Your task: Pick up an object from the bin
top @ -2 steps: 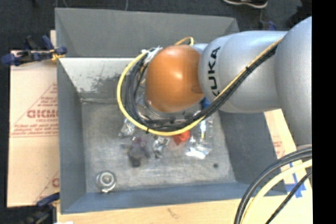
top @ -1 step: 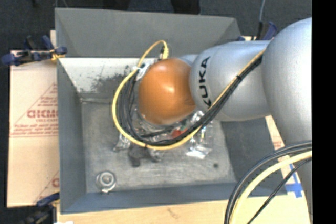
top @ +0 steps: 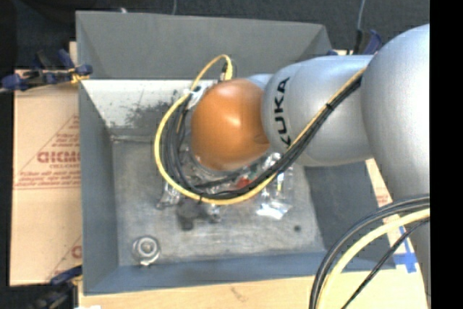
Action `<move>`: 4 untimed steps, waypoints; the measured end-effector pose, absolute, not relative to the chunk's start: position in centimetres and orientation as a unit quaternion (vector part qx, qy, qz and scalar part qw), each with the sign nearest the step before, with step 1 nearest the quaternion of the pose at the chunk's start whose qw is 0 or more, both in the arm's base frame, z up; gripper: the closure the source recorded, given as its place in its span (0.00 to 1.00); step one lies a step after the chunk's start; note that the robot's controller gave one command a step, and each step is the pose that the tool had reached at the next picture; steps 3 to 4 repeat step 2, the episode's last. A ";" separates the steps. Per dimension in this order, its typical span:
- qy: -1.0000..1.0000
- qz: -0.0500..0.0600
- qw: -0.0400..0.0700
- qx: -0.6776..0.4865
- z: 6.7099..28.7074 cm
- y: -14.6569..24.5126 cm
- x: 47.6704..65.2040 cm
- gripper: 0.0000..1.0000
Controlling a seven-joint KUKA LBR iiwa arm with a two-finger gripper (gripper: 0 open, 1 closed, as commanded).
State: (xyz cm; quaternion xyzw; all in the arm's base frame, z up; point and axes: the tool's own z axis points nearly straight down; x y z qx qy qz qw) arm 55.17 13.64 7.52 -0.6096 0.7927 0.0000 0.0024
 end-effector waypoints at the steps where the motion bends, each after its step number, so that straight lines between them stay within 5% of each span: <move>1: 0.793 0.000 0.005 -0.609 7.7 13.8 55.3 1.00; 2: 0.795 -0.002 0.005 -0.607 16.8 13.8 55.6 1.00; 4: 0.795 -0.002 0.005 -0.607 16.8 13.8 55.6 1.00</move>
Offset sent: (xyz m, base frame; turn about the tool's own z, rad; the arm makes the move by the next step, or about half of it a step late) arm 0.0000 0.0000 0.0000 0.0000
